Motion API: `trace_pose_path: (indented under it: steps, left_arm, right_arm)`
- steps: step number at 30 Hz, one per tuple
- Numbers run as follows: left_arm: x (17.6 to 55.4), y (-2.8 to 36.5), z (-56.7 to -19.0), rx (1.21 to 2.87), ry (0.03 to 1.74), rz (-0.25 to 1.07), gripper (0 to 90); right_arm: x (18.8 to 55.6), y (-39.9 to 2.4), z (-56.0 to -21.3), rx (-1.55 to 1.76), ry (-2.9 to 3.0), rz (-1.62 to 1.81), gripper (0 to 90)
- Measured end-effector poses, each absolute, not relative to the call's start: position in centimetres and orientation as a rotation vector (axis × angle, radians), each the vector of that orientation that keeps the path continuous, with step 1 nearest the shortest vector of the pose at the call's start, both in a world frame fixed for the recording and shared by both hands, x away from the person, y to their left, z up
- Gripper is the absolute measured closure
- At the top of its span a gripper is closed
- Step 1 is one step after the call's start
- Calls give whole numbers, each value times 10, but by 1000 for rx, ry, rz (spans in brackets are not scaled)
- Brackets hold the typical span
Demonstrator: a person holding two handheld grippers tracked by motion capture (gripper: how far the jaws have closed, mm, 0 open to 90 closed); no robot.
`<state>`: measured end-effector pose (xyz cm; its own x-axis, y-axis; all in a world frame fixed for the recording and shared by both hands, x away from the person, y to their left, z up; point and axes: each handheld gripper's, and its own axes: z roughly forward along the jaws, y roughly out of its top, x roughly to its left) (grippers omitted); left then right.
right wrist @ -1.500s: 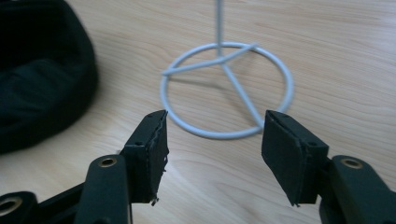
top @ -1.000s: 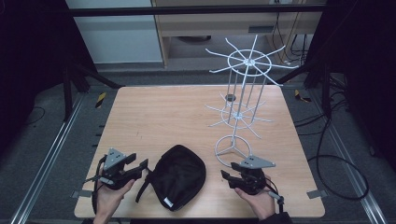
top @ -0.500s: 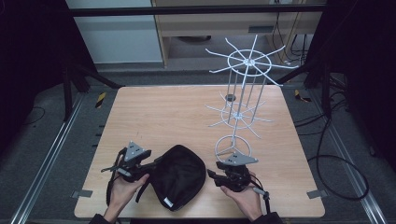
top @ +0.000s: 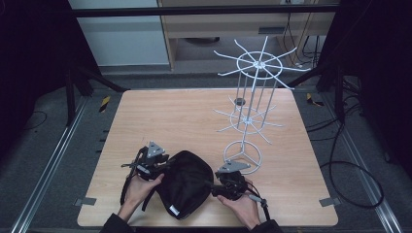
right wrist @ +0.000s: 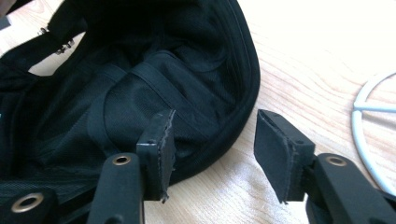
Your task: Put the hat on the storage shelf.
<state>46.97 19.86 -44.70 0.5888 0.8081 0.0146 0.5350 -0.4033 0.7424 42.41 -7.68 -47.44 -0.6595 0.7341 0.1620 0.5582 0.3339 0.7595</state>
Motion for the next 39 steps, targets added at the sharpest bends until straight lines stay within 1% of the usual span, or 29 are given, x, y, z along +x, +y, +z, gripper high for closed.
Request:
trace_pose_path:
  steps: [3, 8, 13, 14, 15, 16, 17, 18, 19, 21, 23, 25, 26, 27, 28, 29, 30, 36, 39]
  left_arm:
    - [469, 202, -448, 2102, 1073, 483, 794]
    - [467, 208, -449, 2077, 1094, 480, 802]
    - [466, 208, -449, 2069, 1089, 473, 803]
    - [465, 207, -449, 2070, 1084, 475, 803]
    - [465, 207, -449, 2070, 1084, 475, 803]
    - [465, 208, -448, 2071, 1081, 477, 803]
    - [465, 208, -448, 2071, 1081, 477, 803]
    - [465, 209, -448, 2065, 1086, 478, 803]
    - [465, 209, -448, 2065, 1086, 478, 803]
    - [465, 211, -447, 2056, 1090, 476, 803]
    - [464, 214, -447, 2042, 1094, 470, 803]
    - [462, 216, -446, 2030, 1094, 462, 802]
    - [460, 218, -445, 2025, 1092, 458, 800]
    - [459, 219, -445, 2028, 1086, 454, 800]
    - [457, 220, -445, 2028, 1083, 449, 798]
    - [457, 220, -445, 2028, 1083, 449, 797]
    - [454, 219, -446, 2040, 1079, 447, 797]
    - [454, 217, -451, 2067, 1089, 439, 792]
    - [457, 215, -457, 2091, 1108, 435, 788]
  right_arm:
    - [425, -75, -476, 1192, 2390, 1233, 436]
    - [426, -68, -480, 1191, 2411, 1228, 415]
    - [430, -64, -487, 1216, 2426, 1218, 421]
    - [433, -64, -491, 1243, 2440, 1210, 462]
    - [433, -64, -491, 1243, 2440, 1210, 462]
    - [435, -63, -494, 1272, 2451, 1199, 522]
    - [435, -63, -494, 1272, 2451, 1199, 522]
    - [436, -63, -495, 1286, 2455, 1192, 618]
    - [436, -63, -495, 1286, 2455, 1192, 618]
    - [437, -65, -493, 1300, 2450, 1194, 709]
    - [436, -68, -490, 1296, 2424, 1204, 779]
    - [435, -72, -483, 1270, 2370, 1216, 814]
    - [433, -75, -475, 1245, 2318, 1247, 827]
    - [433, -75, -475, 1245, 2318, 1247, 827]
    - [430, -78, -464, 1178, 2260, 1274, 830]
    - [430, -78, -464, 1178, 2260, 1274, 830]
    - [425, -79, -454, 1112, 2211, 1302, 831]
    - [413, -73, -435, 936, 2153, 1378, 832]
    - [411, -70, -433, 894, 2154, 1401, 832]
